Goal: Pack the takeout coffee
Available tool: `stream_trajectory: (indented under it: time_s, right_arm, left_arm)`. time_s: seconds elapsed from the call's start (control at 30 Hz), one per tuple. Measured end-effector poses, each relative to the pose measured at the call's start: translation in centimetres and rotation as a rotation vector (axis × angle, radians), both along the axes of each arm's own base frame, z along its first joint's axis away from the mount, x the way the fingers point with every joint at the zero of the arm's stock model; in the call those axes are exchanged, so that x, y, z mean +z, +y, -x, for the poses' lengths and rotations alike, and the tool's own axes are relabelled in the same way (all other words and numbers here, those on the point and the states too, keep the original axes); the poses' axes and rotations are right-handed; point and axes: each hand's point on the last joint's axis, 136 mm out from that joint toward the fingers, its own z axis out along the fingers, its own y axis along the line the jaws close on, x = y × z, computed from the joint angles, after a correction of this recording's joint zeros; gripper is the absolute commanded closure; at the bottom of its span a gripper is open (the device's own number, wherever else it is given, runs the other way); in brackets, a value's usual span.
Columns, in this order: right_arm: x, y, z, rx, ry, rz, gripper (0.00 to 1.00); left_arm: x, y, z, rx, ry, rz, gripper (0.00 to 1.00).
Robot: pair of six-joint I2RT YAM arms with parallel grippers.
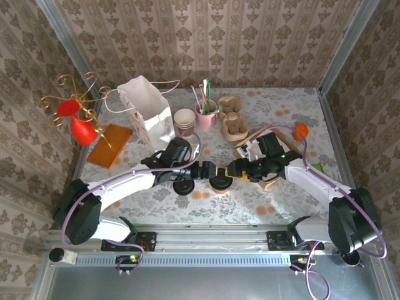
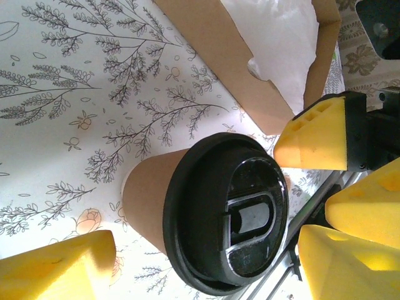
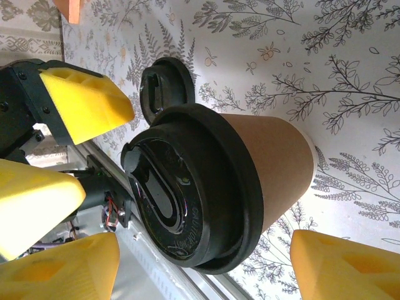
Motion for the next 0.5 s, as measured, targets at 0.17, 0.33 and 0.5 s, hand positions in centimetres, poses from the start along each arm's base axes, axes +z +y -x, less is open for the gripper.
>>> stream_trajectory:
  time_s: [0.17,0.33,0.5]
  right_arm:
    - [-0.7,0.1,0.1,0.009,0.02,0.009,0.42]
    - [-1.5,0.1,0.1,0.011,0.044,0.022,0.51]
    - [-1.9,0.1,0.0,0.012,0.049,0.024,0.55]
  left_arm:
    - [-1.5,0.5,0.6,0.012,0.032,-0.013,0.32]
    - [-1.9,0.6,0.7,0.017,0.039,-0.007,0.39]
    - [-2.2,0.4,0.7,0.017,0.042,0.01,0.44]
